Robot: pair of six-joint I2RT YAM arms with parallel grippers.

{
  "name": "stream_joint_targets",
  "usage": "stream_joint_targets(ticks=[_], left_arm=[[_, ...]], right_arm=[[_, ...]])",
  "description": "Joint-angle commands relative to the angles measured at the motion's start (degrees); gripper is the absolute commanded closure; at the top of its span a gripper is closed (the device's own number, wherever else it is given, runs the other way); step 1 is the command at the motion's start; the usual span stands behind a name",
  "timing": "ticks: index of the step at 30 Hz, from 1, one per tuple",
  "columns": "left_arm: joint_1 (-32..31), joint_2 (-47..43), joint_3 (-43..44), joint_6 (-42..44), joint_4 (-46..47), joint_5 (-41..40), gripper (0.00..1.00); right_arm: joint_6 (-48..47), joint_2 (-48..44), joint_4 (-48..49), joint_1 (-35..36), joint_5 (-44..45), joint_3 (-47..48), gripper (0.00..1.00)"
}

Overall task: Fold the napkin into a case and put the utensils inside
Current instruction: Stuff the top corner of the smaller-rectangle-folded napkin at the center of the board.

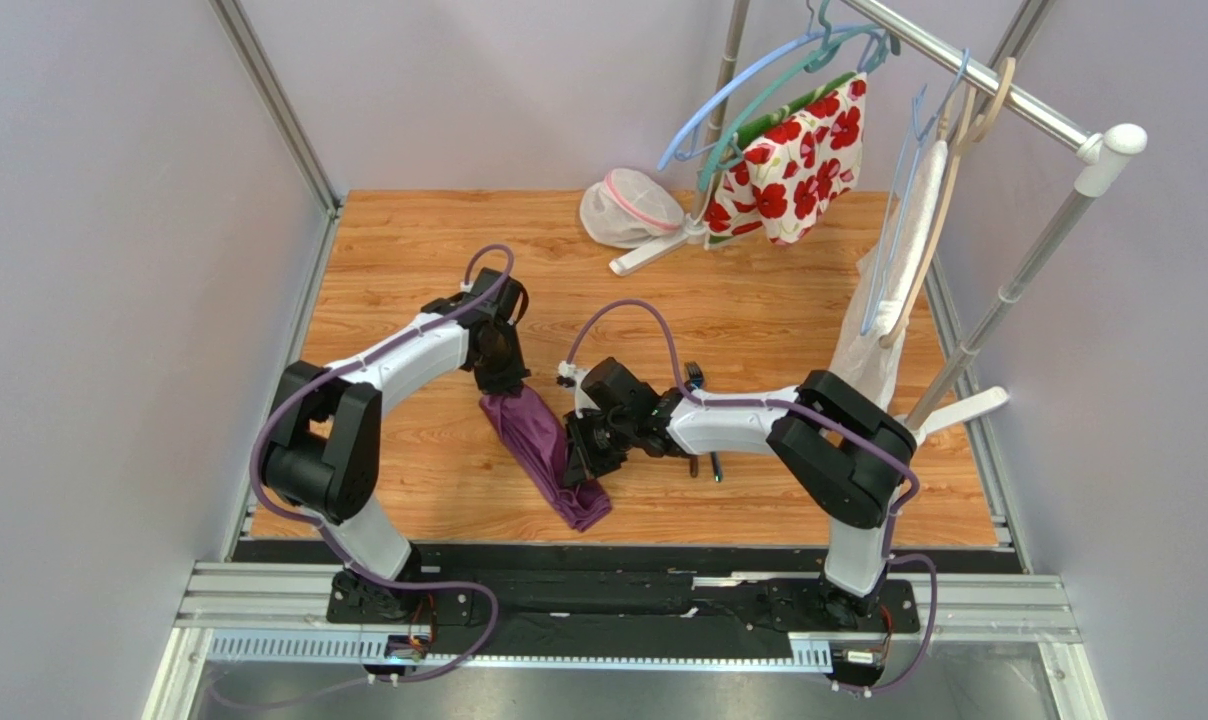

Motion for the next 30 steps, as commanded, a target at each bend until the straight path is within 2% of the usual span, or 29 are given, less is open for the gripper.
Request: stream_joint_targets(ticks=[1,15,23,26,27,30], left_arm=[[-0.2,1.6,-0.3,0.7,-1.2,-2.1,0.92],[1.5,5.5,-0.2,2.7,-3.6,-7.6,0.94],[1.6,2.1,-0.7,4.9,-4.6,-10.1,0.94],[1.5,-1.6,-0.4,5.6,-4.4,-5.7,0.93],[1.5,-3.9,-0.4,6.0,-3.9,-0.4,0.92],[1.0,-7.1,0.2,5.6,-3.1,7.5,0.91]], right_arm=[[-1.0,2.6,-3.2,0.2,3.8,-3.0,1.0],[2.9,0.1,-4.6,-1.8,9.0,-10.8,1.0],[2.1,-0.7,-6.0,-3.4,11.5,-12.4,1.0],[1.2,-1.4,-6.2,-3.4,11.8,-12.4,1.0],[0.9,-1.6,-6.1,-3.3,11.7,-12.4,1.0],[-0.6,-2.3,-7.3,-3.3,12.2,-11.6,1.0]])
